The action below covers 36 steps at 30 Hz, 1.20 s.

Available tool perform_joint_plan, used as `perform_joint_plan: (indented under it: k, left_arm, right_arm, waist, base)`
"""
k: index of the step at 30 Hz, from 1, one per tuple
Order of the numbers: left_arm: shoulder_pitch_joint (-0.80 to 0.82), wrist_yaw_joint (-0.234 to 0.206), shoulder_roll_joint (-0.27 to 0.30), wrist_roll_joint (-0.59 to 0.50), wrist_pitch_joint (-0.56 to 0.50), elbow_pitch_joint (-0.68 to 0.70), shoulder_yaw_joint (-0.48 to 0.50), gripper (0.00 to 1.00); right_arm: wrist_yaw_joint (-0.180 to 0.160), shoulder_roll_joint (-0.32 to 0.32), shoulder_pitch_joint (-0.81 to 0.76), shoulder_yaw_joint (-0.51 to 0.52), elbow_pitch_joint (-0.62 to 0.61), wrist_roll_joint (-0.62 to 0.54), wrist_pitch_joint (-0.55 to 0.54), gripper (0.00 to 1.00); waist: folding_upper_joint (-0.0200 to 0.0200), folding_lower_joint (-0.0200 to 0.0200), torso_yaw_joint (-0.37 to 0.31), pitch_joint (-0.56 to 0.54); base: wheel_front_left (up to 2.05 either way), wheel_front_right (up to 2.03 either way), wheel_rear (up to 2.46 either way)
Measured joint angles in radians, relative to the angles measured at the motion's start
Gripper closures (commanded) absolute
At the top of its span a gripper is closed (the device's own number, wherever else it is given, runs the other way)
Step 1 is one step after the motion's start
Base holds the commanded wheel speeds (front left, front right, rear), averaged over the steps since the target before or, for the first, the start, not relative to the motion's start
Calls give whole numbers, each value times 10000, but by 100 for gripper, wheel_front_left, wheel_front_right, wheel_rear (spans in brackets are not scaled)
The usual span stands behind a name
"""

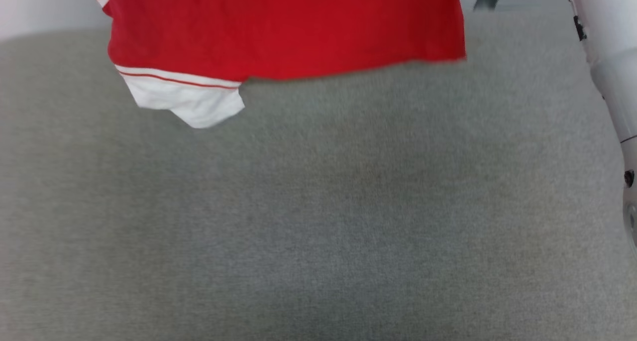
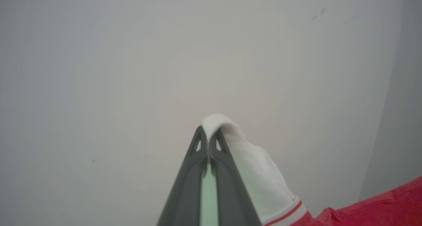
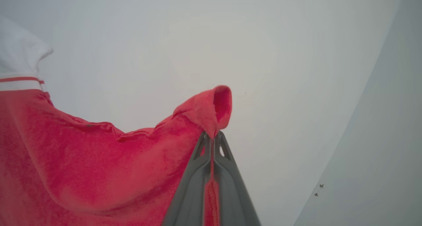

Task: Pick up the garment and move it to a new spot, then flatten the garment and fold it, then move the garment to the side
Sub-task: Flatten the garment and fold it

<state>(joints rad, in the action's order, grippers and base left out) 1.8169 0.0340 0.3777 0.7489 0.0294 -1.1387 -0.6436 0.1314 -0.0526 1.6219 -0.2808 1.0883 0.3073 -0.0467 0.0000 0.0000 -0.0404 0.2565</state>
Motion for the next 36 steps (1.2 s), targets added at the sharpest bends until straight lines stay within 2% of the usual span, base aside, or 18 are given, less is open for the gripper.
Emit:
perform_joint_plan:
  k: [2,6,11,19,25,32,36]
  left_arm:
    - [152,207,234,-284,437,-127,-213,100]
    - [1154,190,458,-527,1233,-242,-232,100]
    - [2543,290,261,-677,1676,-167,-267,100]
    - [3106,663,174,-558,2243,-144,-40,100]
    - [2159,807,-61,-410,2305,-462,31,100]
    - [880,905,-393,67,2280,-949,194,100]
    - [297,938,-431,324,1929,-1083,138,100]
  right_arm:
    - [0,8,1,-182,117,142,596,100]
    - [0,8,420,192,673,-12,2046,100]
    - [0,8,1581,1174,1317,-1003,2943,100]
    - [0,13,1847,2406,1509,-2366,3074,100]
    - [0,15,1454,2761,1463,-3010,3080,100]
    - [0,19,879,2562,1843,-3093,2853,100]
    - [0,23,501,1898,1896,-2435,2395,100]
  waist:
    - [0,0,-80,360]
    - [0,0,-275,992]
    - [0,0,-369,1922]
    - [0,1,-213,3578]
    - [0,1,183,4413]
    - [0,0,712,4334]
    - [0,0,910,3830]
  base:
    - [0,0,0]
    - [0,0,0]
    - [0,0,0]
    - [0,0,0]
    - [0,0,0]
    - [0,0,0]
    - [0,0,0]
